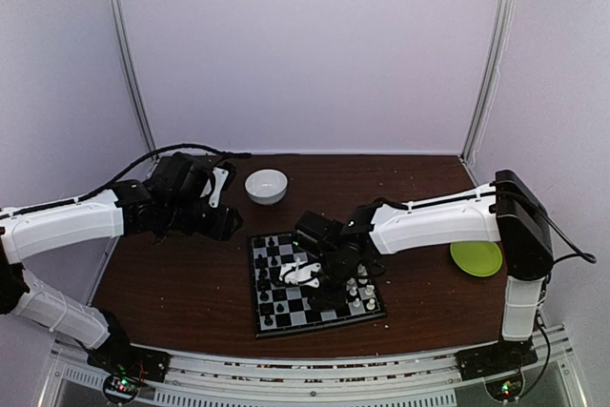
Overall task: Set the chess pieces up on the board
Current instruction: Pick up the pawn from the chess pile.
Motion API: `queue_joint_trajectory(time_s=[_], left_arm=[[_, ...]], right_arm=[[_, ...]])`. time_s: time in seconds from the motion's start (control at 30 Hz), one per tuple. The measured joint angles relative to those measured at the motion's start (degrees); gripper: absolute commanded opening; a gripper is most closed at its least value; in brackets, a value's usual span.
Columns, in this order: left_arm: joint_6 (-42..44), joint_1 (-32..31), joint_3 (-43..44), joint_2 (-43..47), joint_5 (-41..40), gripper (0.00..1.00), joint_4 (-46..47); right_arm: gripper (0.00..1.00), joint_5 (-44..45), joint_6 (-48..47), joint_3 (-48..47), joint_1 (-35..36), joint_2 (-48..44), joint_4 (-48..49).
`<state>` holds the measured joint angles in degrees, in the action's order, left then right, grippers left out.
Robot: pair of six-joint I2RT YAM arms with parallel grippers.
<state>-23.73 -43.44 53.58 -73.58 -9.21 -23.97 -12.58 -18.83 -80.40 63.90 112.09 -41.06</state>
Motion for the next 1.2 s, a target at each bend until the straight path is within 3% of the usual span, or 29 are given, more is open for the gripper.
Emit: queue_joint_trajectory(time_s=[0.2, 1.03, 1.1, 1.2], left_arm=[[0.0, 0.0, 0.0, 0.0, 0.0, 0.47, 0.0], [0.1, 0.0, 0.0, 0.0, -0.1, 0.48, 0.0], [0.2, 0.0, 0.0, 0.0, -0.1, 0.47, 0.0], [0.7, 0.0, 0.0, 0.0, -0.1, 0.48, -0.1]], right_arm=[[0.42, 0.0, 0.2, 0.0, 0.0, 0.3, -0.8], [0.15, -0.7, 0.7, 0.9, 0.0, 0.3, -1.4], [0.15, -1.0, 0.8, 0.9, 0.0, 0.3, -1.4], [0.24, -1.4, 0.9, 1.0, 0.0, 0.3, -1.4]])
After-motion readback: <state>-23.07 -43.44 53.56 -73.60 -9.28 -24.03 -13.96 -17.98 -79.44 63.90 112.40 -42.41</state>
